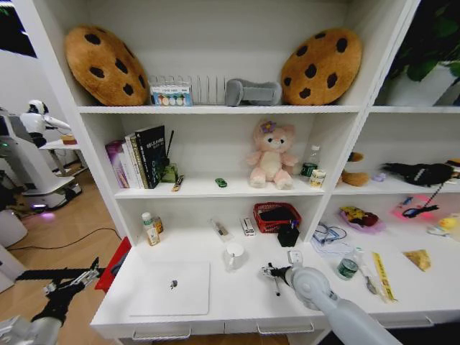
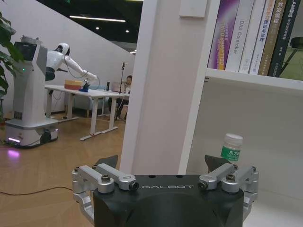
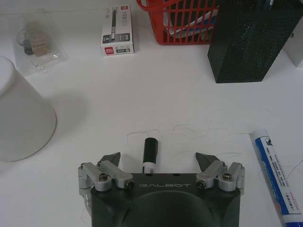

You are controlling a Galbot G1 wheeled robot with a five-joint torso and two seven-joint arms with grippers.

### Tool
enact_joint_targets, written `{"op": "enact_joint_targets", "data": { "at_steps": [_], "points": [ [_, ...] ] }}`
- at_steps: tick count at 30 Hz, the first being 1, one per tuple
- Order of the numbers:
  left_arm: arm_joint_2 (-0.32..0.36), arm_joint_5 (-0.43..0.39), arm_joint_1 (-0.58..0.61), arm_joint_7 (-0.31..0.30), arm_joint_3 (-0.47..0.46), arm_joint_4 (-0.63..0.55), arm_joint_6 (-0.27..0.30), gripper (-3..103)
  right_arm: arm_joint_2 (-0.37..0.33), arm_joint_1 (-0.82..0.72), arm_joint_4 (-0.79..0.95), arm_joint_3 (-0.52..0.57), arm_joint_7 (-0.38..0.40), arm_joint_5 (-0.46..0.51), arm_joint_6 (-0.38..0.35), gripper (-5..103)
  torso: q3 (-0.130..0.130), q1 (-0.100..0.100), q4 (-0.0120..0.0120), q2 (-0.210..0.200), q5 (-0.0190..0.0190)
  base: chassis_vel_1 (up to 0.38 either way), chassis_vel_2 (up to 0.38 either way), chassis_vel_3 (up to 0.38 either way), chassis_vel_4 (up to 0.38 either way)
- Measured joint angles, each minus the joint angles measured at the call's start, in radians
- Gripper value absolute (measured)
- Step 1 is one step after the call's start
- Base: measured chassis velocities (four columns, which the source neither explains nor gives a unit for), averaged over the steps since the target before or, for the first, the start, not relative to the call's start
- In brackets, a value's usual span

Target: Organize the objects on the table.

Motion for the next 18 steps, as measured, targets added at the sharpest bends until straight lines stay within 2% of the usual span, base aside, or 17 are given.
{"op": "enact_joint_targets", "data": {
  "at_steps": [3, 4, 5, 6, 8, 10, 13, 14, 17, 18],
  "points": [
    [0.000, 0.000, 0.000, 0.000, 0.000, 0.000, 0.000, 100, 0.000, 0.004, -0.003, -0.002, -0.001, 0.000, 0.000, 88, 0.000, 0.000, 0.0000, 0.000, 0.0000, 0.000, 0.000, 0.000, 0.000],
    [0.000, 0.000, 0.000, 0.000, 0.000, 0.000, 0.000, 100, 0.000, 0.012, -0.006, -0.009, -0.001, -0.001, 0.001, 82, 0.000, 0.000, 0.0000, 0.000, 0.0000, 0.000, 0.000, 0.000, 0.000],
    [0.000, 0.000, 0.000, 0.000, 0.000, 0.000, 0.000, 100, 0.000, 0.017, -0.008, -0.014, -0.001, -0.001, 0.002, 71, 0.000, 0.000, 0.0000, 0.000, -0.0001, 0.000, 0.000, 0.000, 0.000],
    [0.000, 0.000, 0.000, 0.000, 0.000, 0.000, 0.000, 100, 0.000, 0.017, -0.008, -0.014, -0.001, -0.001, 0.002, 71, 0.000, 0.000, 0.0000, 0.000, -0.0001, 0.000, 0.000, 0.000, 0.000],
    [0.000, 0.000, 0.000, 0.000, 0.000, 0.000, 0.000, 100, 0.000, 0.025, -0.011, -0.022, 0.003, -0.001, 0.002, 60, 0.000, 0.000, 0.0000, 0.000, 0.0000, 0.000, 0.000, 0.000, 0.000],
    [0.000, 0.000, 0.000, 0.000, 0.000, 0.000, 0.000, 100, 0.001, 0.027, -0.011, -0.024, 0.004, 0.000, 0.002, 60, 0.000, 0.000, 0.0000, 0.000, 0.0001, 0.000, 0.000, 0.000, 0.000],
    [0.000, 0.000, 0.000, 0.000, 0.000, 0.000, 0.000, 100, 0.001, 0.029, -0.011, -0.030, 0.008, 0.000, 0.003, 44, 0.000, 0.000, 0.0000, 0.000, 0.0000, 0.000, 0.000, 0.000, 0.000],
    [0.000, 0.000, 0.000, 0.000, 0.000, 0.000, 0.000, 100, 0.001, 0.029, -0.011, -0.030, 0.008, 0.000, 0.003, 44, 0.000, 0.000, 0.0000, 0.000, 0.0000, 0.000, 0.000, 0.000, 0.000],
    [0.000, 0.000, 0.000, 0.000, 0.000, 0.000, 0.000, 100, 0.003, 0.028, -0.010, -0.032, 0.010, 0.001, 0.003, 27, 0.000, 0.000, 0.0000, 0.000, 0.0002, 0.000, 0.000, 0.000, 0.000],
    [0.000, 0.000, 0.000, 0.000, 0.000, 0.000, 0.000, 100, 0.003, 0.028, -0.010, -0.032, 0.010, 0.001, 0.003, 27, 0.000, 0.000, 0.0000, 0.000, 0.0002, 0.000, 0.000, 0.000, 0.000]
  ]
}}
